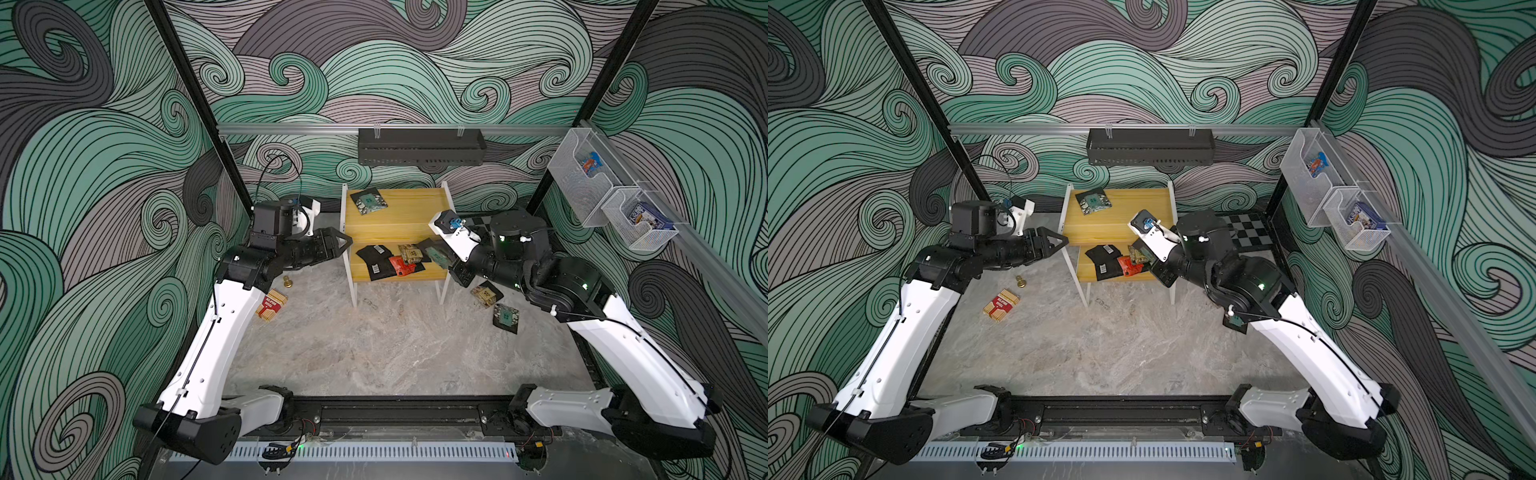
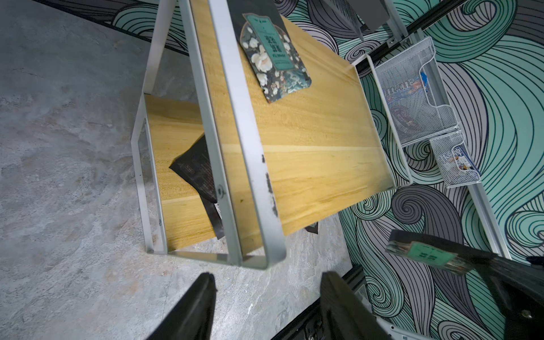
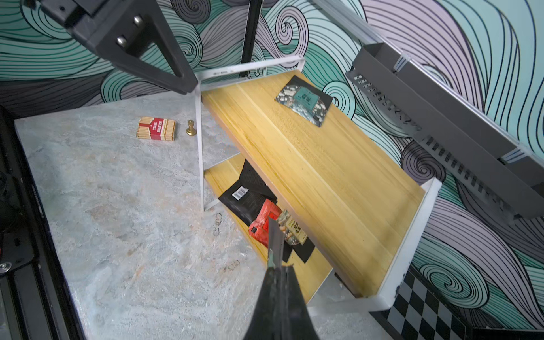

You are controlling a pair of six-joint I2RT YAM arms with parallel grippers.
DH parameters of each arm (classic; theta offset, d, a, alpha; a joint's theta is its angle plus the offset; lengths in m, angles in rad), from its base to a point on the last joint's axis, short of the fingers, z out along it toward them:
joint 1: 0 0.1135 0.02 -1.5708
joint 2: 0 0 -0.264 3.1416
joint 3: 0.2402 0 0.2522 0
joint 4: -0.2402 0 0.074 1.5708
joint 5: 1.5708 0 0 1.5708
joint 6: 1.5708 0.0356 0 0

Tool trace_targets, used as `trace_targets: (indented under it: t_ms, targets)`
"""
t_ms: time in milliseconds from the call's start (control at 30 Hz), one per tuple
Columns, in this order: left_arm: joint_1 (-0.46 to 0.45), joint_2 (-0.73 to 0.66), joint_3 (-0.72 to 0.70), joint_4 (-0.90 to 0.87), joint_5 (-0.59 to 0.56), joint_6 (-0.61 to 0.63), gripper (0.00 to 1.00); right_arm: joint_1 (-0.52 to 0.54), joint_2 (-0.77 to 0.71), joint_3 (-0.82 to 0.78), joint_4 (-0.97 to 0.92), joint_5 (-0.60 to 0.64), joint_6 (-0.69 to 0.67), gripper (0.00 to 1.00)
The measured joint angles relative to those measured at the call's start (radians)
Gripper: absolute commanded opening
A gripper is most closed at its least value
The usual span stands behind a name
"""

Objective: Remove the tea bags from the shelf
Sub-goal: Place the tea bag at the center of the board.

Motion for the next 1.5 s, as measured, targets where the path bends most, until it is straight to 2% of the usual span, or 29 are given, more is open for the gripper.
trace_targets:
  t_ms: [200, 333, 700, 1033, 1300, 1500]
  targets:
    - [0.000, -0.039, -0.102, 0.016, 0.036, 0.003, 0.61, -0.013, -0.098, -0.154, 0.000, 0.050, 0.066, 0.00]
    - [0.000, -0.051, -0.153, 0.021, 0.052, 0.013, 0.60, -0.059, -0.159, -0.247, 0.000, 0.083, 0.126, 0.00]
    - [0.000, -0.103, -0.305, 0.042, 0.056, 0.018, 0.60, -0.310, -0.253, -0.484, 0.003, 0.124, 0.338, 0.00]
    - [0.000, -0.104, -0.346, 0.066, 0.052, 0.018, 0.60, -0.434, -0.217, -0.629, 0.007, 0.131, 0.486, 0.00]
    - [0.000, -0.104, -0.366, 0.080, 0.053, 0.017, 0.60, -0.452, -0.097, -0.693, 0.008, 0.156, 0.603, 0.00]
    - [0.000, -0.105, -0.370, 0.087, 0.052, 0.018, 0.60, -0.453, 0.007, -0.716, 0.014, 0.171, 0.640, 0.00]
